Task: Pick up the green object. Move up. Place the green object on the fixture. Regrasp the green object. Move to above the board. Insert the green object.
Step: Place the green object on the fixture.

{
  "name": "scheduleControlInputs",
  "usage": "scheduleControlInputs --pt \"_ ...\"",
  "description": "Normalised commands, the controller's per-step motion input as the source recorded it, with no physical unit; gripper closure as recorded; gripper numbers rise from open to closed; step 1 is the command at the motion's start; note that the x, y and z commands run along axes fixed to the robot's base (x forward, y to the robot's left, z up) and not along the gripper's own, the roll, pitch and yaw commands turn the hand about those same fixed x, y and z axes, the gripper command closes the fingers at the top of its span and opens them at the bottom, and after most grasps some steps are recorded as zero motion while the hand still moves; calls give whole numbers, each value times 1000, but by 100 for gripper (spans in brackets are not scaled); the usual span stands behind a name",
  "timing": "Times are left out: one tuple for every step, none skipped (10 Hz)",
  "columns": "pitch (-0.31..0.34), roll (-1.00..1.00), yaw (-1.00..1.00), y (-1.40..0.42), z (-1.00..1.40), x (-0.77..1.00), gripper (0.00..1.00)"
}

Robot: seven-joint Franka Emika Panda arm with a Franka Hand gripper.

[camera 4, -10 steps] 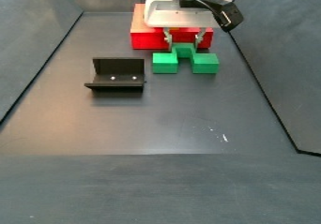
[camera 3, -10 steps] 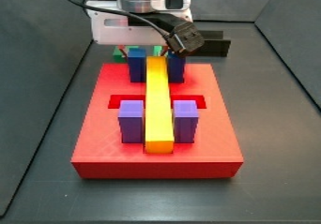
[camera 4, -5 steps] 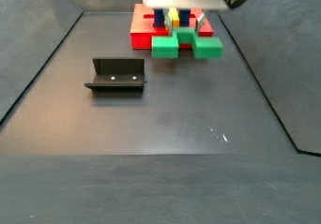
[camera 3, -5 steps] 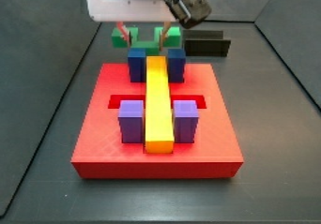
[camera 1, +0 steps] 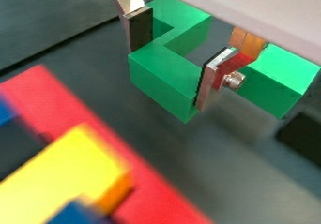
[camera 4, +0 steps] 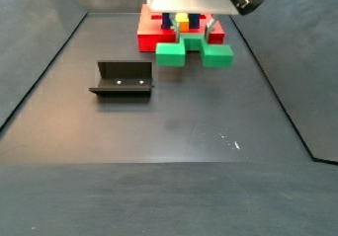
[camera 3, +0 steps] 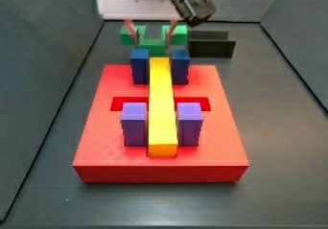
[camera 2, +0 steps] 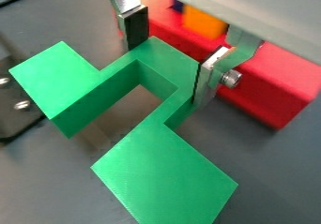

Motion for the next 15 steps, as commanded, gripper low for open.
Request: scheduleControlInputs --pt "140 -511 -169 437 894 480 100" --pt "289 -497 -71 326 811 706 100" --pt "246 -783 -89 140 509 743 100" --pt "251 -934 -54 94 374 694 100" --pt "246 -917 -17 103 380 711 100" --pt "209 -977 -3 54 351 717 100" --pt "180 -986 0 51 334 726 100" --pt "137 -983 0 60 269 734 100" --pt "123 -974 0 97 217 723 100" --pt "131 -914 0 51 106 754 100" --pt "163 -809 0 6 0 786 100" --pt "211 -734 0 26 0 766 100" --pt "220 -669 23 66 -106 680 100" --pt "271 -586 71 77 -174 577 100" --pt "280 -460 137 83 -140 397 100"
